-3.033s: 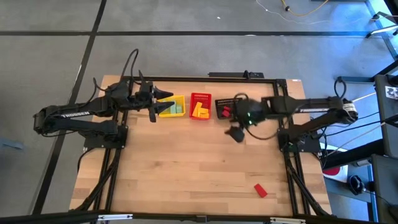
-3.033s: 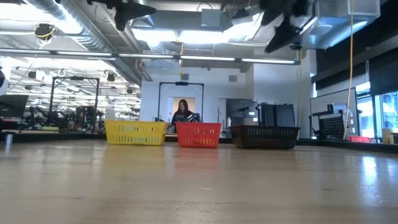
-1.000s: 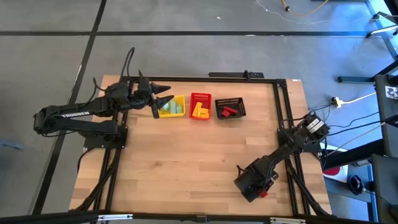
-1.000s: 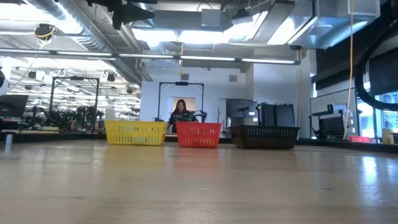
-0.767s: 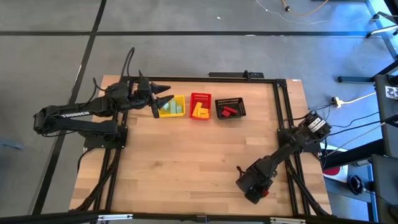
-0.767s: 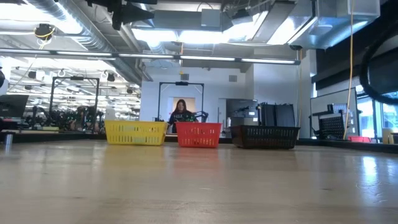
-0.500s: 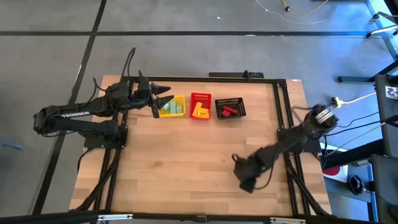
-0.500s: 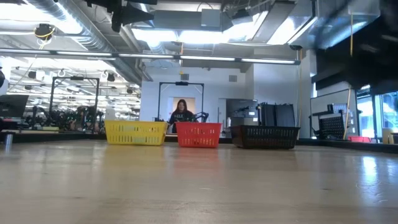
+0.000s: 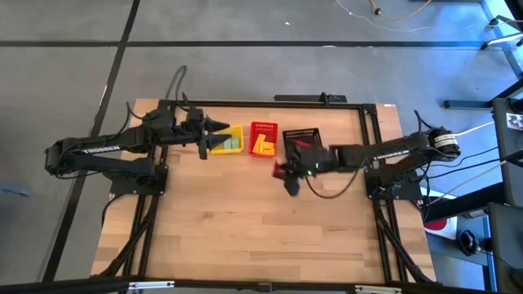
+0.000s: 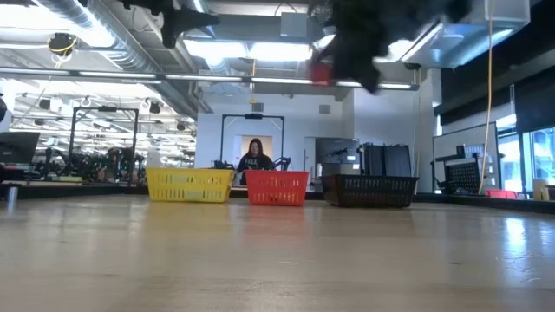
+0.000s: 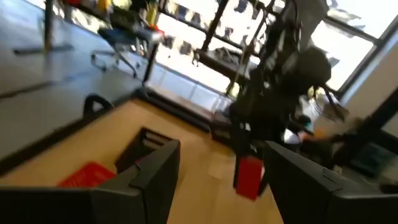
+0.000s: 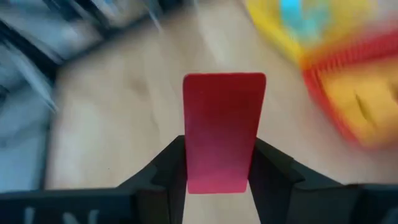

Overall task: Sort & place blocks by color
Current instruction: Put the red block into the black basket

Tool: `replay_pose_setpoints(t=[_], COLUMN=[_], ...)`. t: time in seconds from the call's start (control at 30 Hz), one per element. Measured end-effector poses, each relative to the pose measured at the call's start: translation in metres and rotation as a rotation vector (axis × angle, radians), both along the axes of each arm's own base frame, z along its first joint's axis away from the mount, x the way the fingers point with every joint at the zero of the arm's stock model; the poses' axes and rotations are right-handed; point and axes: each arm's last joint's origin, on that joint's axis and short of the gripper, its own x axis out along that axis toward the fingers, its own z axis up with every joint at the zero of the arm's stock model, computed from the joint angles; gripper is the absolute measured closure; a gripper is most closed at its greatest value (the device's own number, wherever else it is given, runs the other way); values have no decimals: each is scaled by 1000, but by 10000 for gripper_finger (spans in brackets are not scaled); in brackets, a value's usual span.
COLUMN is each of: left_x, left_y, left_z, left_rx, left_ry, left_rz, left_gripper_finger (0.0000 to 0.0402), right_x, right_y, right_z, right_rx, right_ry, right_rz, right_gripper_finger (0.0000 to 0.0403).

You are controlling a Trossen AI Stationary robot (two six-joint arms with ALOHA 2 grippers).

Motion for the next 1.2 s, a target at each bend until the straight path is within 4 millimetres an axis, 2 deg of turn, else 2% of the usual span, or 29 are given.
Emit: replay_pose_setpoints(t=[0.17, 0.3, 0.57, 1.2], left_x=[13, 27, 48, 49], left_y=[-5, -12, -13, -11], left_z=[-6, -10, -25, -25], left_rx=[-21, -29, -38, -19], left_ry=[21, -3, 44, 48], left_rz=[-118, -229, -260, -193], left_gripper_finger=[179, 179, 179, 179], right_x=[16, 16, 16, 16], right_y=[-32, -48, -50, -50], right_z=[23, 30, 30, 30], right_rx=[13, 27, 13, 10], right_ry=[-295, -370, -372, -371], right_rz=[17, 28, 62, 72], right_gripper_finger=[271, 271, 271, 271])
